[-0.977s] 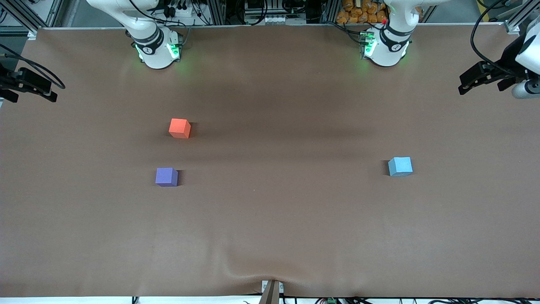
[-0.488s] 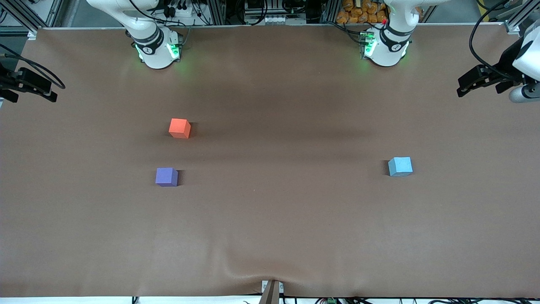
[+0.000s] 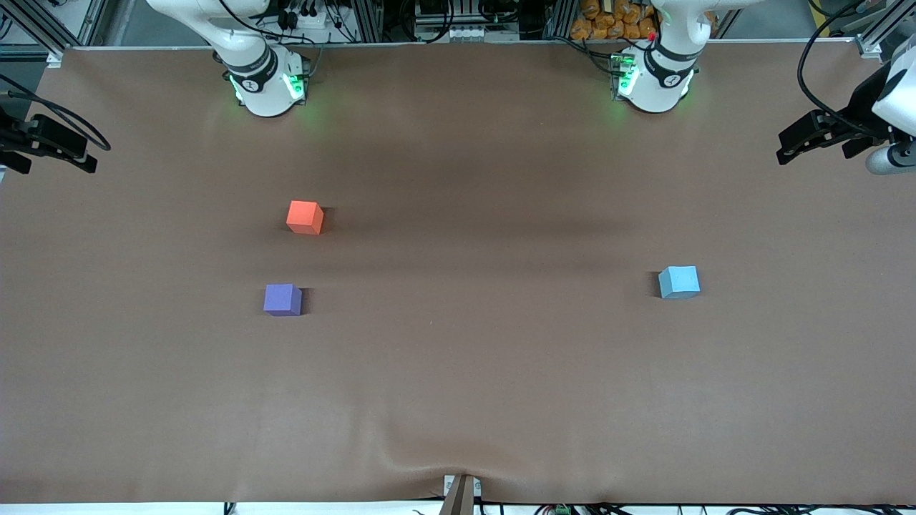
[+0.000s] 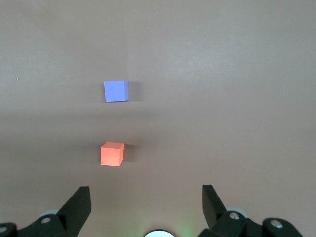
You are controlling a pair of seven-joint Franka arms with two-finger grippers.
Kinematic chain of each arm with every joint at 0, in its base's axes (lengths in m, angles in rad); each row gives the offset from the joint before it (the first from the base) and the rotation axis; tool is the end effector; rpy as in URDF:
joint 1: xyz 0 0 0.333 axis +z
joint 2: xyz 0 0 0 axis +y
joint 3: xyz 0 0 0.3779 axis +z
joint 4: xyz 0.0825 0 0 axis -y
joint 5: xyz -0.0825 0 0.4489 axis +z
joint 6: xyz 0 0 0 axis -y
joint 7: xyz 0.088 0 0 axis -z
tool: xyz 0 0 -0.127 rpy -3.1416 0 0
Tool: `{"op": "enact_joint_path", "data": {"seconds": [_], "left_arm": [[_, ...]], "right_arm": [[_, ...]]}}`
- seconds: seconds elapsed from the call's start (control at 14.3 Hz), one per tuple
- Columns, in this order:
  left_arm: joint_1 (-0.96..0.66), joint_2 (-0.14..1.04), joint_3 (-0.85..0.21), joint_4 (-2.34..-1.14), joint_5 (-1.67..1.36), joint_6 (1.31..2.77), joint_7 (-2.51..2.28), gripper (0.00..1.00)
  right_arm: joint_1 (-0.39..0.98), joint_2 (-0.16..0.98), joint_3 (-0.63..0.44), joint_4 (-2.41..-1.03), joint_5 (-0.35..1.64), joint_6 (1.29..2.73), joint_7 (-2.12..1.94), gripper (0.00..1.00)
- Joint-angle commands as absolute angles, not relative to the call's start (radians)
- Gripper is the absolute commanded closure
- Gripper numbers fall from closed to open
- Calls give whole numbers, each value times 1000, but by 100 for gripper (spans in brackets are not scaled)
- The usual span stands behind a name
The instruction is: Place blue block between orange and purple blocks
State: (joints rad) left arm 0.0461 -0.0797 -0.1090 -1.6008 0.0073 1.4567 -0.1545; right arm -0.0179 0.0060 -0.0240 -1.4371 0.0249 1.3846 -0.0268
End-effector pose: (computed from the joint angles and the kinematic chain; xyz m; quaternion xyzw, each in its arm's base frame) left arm 0.5750 -0.0381 0.6883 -0.9984 -0.0464 0.0314 0.0114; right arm 0.5995 -0.0216 0.7175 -0.9995 0.0056 0.0288 0.0132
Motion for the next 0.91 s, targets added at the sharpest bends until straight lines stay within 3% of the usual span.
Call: {"op": "enact_joint_path", "data": {"seconds": [0.0, 0.28, 0.84], "left_arm": [[55, -58, -112, -1594, 23, 1456, -144, 0], [55, -40, -112, -1620, 23, 1506, -144, 0], [52, -26, -112, -1801, 23, 1747, -144, 0]], "right_arm": [[-17, -11, -18, -1453, 17, 1385, -21, 0], [-18, -11, -20, -1453, 17, 1385, -21, 0], [-18, -11, -18, -1453, 17, 1385, -21, 0]]}}
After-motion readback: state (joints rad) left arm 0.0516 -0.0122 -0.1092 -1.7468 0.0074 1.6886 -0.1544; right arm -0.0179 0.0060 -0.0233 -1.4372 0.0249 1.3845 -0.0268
